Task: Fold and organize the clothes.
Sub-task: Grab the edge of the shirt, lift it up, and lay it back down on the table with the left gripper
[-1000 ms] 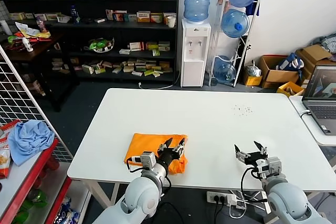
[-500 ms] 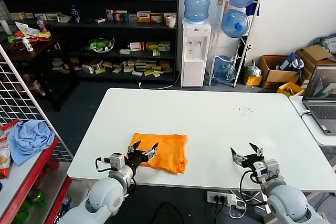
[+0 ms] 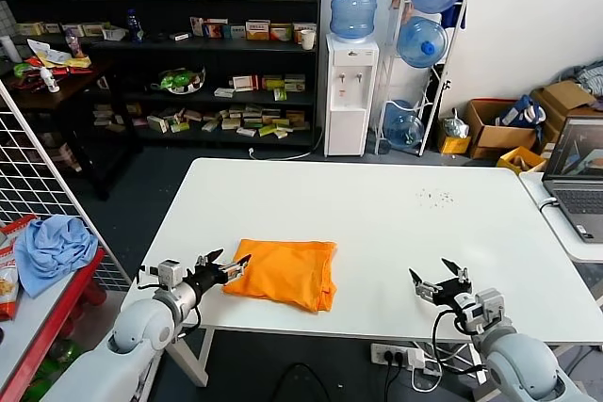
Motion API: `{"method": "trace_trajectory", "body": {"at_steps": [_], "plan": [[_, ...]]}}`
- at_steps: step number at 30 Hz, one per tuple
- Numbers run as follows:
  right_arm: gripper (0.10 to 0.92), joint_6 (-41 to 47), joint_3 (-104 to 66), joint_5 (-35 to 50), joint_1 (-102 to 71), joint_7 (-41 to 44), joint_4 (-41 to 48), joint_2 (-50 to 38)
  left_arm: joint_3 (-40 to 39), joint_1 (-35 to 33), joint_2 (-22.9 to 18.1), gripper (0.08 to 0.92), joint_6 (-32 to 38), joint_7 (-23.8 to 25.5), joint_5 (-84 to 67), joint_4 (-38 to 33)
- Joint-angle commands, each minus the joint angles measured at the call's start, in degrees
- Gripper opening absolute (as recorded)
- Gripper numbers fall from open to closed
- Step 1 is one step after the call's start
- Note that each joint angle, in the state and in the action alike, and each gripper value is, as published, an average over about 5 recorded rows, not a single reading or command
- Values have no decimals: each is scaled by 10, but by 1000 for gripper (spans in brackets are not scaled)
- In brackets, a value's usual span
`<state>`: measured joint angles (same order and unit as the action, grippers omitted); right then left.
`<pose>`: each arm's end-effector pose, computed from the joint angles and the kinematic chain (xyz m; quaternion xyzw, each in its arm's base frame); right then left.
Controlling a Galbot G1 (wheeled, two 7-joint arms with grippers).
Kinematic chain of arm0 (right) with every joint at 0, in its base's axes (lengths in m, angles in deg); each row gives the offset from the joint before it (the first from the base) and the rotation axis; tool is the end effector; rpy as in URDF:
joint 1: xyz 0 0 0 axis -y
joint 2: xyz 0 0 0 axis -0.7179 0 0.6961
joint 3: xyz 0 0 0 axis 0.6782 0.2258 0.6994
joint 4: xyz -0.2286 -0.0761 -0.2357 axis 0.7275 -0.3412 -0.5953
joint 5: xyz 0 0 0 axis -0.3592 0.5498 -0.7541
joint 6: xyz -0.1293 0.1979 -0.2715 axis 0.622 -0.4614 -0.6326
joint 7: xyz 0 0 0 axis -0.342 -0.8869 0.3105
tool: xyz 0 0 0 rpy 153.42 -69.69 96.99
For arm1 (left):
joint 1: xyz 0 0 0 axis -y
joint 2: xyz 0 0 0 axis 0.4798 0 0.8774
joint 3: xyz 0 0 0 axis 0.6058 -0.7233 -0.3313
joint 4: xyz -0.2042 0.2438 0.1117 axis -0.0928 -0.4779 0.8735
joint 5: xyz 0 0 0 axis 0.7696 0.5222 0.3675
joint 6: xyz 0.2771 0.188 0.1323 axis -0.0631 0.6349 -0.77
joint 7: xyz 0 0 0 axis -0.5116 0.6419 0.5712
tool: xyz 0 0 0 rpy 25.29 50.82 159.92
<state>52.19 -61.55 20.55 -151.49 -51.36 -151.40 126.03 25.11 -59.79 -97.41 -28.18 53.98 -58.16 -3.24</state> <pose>0.2740 -0.1361 -0.3168 0.1134 -0.9643 0.0879 0.2227 0.3449 0.0899 -0.3325 -0.1860 -0.9464 0.0494 0.2595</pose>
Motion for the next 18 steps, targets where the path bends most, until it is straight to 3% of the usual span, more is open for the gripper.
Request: {"method": "trace_trajectory", "body": {"at_steps": [1, 18], "plan": [[823, -1, -1, 0, -3, 13, -1, -2, 11, 29, 1, 823, -10, 63, 7, 85], [823, 3, 1, 2, -3, 8, -16, -4, -6, 30, -20, 807, -34, 54, 8, 71]]}}
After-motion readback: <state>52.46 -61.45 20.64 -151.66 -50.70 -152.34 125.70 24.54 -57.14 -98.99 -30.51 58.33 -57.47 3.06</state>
